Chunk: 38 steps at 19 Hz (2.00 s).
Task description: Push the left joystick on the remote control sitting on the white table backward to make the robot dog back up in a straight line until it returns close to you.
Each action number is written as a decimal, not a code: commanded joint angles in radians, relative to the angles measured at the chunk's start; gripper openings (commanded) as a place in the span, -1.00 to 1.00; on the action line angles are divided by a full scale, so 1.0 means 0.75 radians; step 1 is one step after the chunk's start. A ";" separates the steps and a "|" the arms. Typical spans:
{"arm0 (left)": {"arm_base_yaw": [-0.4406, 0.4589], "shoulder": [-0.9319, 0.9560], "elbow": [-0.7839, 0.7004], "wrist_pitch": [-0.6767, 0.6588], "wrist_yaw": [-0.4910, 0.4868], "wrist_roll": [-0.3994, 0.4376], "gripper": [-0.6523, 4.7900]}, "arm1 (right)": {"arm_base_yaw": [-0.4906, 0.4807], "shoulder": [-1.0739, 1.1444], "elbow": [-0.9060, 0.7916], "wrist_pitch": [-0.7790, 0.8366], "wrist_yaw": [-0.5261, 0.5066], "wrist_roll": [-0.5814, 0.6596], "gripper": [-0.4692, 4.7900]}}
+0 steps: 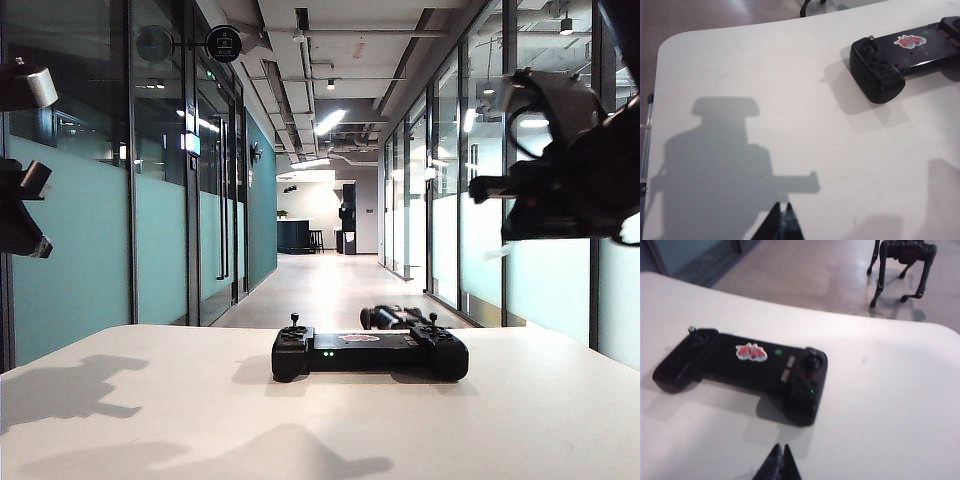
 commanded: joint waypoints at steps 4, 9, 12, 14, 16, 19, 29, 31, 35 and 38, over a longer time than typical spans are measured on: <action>0.001 -0.003 0.004 0.009 0.004 -0.004 -0.78 | 0.002 -0.166 -0.008 -0.201 -0.003 -0.016 -0.85; 0.001 -0.003 0.004 0.009 0.004 -0.004 -0.78 | 0.002 -0.327 -0.124 -0.205 -0.003 -0.027 -0.85; 0.001 -0.003 0.004 0.009 0.004 -0.004 -0.78 | 0.002 -0.424 -0.180 -0.220 -0.002 -0.027 -0.85; 0.001 -0.003 0.004 0.008 0.004 -0.004 -0.78 | 0.002 -0.507 -0.210 -0.233 -0.002 -0.027 -0.85; 0.001 -0.003 0.004 0.009 0.004 -0.004 -0.78 | 0.002 -0.596 -0.231 -0.275 -0.003 -0.028 -0.85; 0.001 -0.004 0.004 0.008 0.004 -0.004 -0.78 | 0.001 -0.738 -0.270 -0.360 -0.001 -0.028 -0.85; 0.001 -0.004 0.004 0.009 0.004 -0.004 -0.78 | -0.128 -1.117 -0.402 -0.521 -0.034 -0.028 -0.85; 0.001 -0.003 0.004 0.008 0.004 -0.004 -0.78 | -0.194 -1.186 -0.426 -0.539 -0.075 -0.028 -0.85; 0.001 -0.004 0.004 0.009 0.004 -0.004 -0.78 | -0.323 -1.357 -0.491 -0.540 -0.117 -0.027 -0.85; 0.001 -0.004 0.004 0.009 0.004 -0.004 -0.78 | -0.388 -1.474 -0.519 -0.577 -0.118 -0.027 -0.85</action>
